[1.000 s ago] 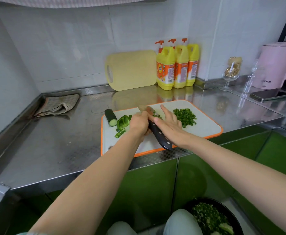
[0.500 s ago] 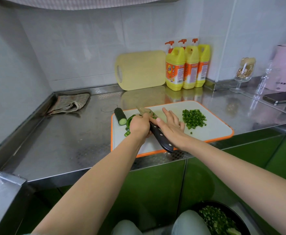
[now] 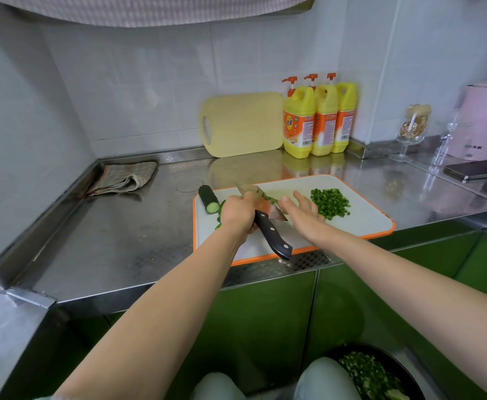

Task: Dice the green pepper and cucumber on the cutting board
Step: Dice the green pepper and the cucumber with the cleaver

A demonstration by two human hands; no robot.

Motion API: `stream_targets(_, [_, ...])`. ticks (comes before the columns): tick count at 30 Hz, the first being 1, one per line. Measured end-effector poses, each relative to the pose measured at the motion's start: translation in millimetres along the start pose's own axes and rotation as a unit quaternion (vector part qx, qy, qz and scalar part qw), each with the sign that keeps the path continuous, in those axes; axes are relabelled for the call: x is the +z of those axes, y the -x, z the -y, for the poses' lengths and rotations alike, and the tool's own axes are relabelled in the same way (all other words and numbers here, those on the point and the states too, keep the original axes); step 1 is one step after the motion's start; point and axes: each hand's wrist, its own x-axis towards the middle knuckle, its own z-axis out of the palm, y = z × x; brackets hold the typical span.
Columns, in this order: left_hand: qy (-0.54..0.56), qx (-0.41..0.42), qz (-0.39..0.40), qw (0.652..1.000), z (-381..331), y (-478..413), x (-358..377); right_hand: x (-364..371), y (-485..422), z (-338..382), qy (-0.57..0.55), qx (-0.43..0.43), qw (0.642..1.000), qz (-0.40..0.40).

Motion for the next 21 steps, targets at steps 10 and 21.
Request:
stream_targets(10, [-0.042,0.006,0.007,0.999,0.2,5.1,-13.4,5.6,8.1,19.9,0.071,-0.03,0.996,0.036])
stream_targets(21, [-0.063,0.026,0.001,0.998,6.3,11.0,-21.5,18.1,7.6,39.3,0.074,-0.04,0.996,0.037])
